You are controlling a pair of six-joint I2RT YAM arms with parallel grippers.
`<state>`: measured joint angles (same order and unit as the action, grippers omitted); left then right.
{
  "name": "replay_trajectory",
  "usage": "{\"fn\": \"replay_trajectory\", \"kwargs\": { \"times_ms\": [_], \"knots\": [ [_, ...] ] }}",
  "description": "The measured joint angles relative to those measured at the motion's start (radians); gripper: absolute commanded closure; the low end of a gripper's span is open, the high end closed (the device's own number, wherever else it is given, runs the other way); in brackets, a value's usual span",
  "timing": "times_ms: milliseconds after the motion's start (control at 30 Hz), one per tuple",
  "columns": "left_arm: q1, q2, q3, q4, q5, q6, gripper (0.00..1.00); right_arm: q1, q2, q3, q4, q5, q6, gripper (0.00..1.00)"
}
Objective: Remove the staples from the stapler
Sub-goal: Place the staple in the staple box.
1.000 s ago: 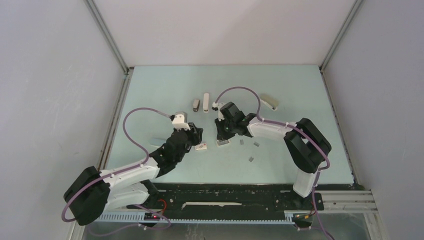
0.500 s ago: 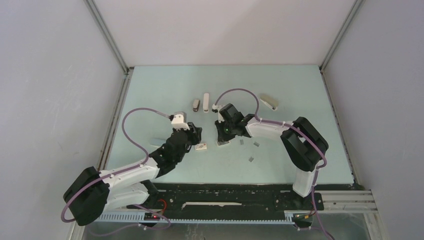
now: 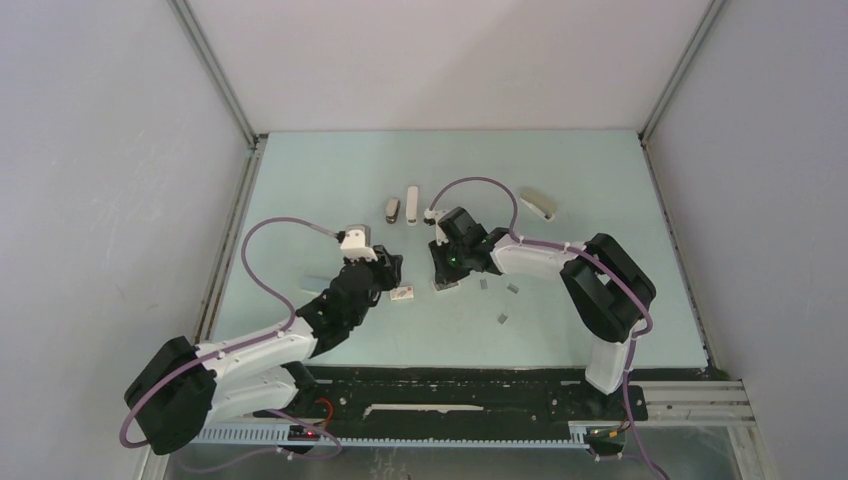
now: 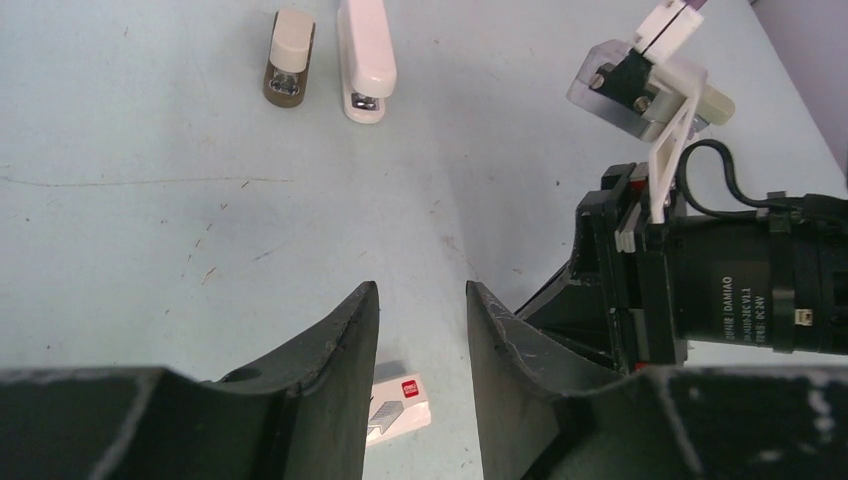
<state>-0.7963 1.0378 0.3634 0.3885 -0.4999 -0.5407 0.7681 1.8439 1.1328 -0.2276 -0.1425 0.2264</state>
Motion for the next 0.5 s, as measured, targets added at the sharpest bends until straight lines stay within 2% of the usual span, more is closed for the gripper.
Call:
{"fn": "replay_trajectory", "kwargs": {
  "times_ms": [200,500],
  "knots": [
    [0.000,0.000,-0.008,0.000,-0.005,0.000,0.57,0.000,0.000,0.000,0.000,-0.008,0.000,0.68],
    [-0.003,0.000,-0.008,0.000,-0.007,0.000,0.57,0.000,0.000,0.004,-0.011,-0.018,-0.001,0.68]
  ]
}}
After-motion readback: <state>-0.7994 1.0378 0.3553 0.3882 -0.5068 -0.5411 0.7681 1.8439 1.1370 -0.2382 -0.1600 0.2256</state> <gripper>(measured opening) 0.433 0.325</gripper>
